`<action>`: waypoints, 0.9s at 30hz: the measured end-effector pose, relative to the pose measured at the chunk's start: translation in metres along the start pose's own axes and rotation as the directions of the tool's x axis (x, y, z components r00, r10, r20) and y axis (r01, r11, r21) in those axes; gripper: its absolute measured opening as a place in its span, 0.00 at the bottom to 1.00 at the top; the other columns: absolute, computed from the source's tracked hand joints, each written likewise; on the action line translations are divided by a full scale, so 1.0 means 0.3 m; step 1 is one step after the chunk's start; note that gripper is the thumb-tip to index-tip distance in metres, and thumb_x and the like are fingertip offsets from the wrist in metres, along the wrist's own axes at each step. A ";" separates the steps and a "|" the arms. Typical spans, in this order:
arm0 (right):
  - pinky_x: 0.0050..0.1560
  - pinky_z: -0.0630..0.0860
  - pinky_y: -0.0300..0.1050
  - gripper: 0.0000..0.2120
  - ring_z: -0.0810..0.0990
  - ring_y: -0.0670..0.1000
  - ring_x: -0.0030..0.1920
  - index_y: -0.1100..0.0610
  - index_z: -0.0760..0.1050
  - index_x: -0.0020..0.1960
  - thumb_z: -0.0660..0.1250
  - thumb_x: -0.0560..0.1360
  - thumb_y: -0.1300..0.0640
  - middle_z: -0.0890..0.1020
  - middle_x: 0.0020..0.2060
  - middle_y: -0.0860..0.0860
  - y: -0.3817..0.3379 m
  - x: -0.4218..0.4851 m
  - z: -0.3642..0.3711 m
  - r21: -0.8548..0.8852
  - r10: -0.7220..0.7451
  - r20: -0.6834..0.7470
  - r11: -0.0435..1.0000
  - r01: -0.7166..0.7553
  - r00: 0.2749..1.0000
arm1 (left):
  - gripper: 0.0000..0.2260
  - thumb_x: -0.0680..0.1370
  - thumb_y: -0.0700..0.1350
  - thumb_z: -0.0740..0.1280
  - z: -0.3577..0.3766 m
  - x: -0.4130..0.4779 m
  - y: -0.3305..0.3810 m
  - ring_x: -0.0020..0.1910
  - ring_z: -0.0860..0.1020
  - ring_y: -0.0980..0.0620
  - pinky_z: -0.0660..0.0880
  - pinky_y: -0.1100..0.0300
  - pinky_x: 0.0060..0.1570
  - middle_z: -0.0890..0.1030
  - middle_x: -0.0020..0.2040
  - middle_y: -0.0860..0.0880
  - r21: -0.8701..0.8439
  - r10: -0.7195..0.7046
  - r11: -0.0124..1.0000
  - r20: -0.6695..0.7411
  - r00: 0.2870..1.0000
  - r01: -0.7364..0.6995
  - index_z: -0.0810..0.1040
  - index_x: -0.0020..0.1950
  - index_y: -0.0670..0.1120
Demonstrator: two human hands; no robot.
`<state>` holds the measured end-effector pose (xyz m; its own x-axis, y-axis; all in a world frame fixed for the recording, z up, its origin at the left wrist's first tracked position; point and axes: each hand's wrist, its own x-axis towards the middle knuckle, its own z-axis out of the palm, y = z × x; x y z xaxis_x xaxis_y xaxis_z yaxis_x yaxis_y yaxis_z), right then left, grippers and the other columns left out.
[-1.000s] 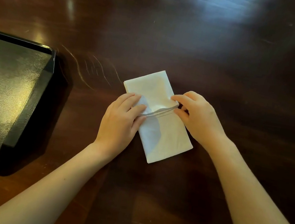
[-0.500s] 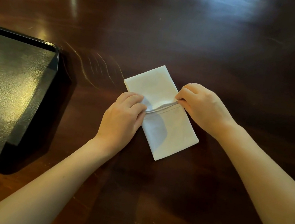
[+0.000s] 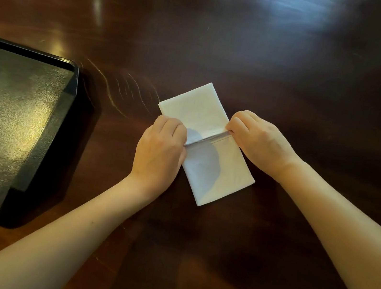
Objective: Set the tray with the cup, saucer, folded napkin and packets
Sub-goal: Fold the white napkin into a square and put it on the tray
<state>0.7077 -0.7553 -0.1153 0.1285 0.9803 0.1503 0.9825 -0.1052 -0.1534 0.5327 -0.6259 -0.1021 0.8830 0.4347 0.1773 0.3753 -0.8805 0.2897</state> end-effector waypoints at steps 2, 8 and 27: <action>0.31 0.76 0.49 0.09 0.75 0.55 0.36 0.62 0.73 0.45 0.67 0.69 0.73 0.77 0.39 0.56 0.003 -0.001 0.017 -0.007 0.002 -0.050 1.000 -0.002 0.999 | 0.07 0.66 0.31 0.70 0.011 -0.009 -0.002 0.41 0.77 0.42 0.76 0.50 0.34 0.79 0.40 0.42 0.039 0.011 0.999 -0.019 1.000 -0.011 0.76 0.38 0.39; 0.30 0.75 0.48 0.08 0.75 0.56 0.35 0.63 0.75 0.42 0.67 0.67 0.73 0.78 0.37 0.57 -0.019 0.000 0.032 0.020 0.083 -0.167 0.997 -0.081 0.983 | 0.06 0.70 0.34 0.72 0.021 -0.034 -0.008 0.47 0.80 0.42 0.78 0.52 0.43 0.82 0.48 0.42 0.119 0.040 0.992 -0.013 0.999 -0.038 0.80 0.46 0.39; 0.44 0.73 0.51 0.10 0.79 0.58 0.44 0.60 0.80 0.46 0.60 0.76 0.60 0.82 0.46 0.55 -0.075 -0.023 0.061 0.080 0.327 -0.302 0.945 -0.318 0.896 | 0.13 0.73 0.45 0.70 0.042 -0.046 0.063 0.58 0.77 0.40 0.70 0.47 0.63 0.79 0.58 0.40 0.228 -0.008 0.974 0.044 0.999 -0.002 0.77 0.55 0.40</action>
<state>0.6823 -0.7566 -0.1307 0.4767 0.7929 0.3795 0.8767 -0.3975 -0.2707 0.5311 -0.6508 -0.1110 0.8914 0.4333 0.1333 0.4280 -0.9013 0.0671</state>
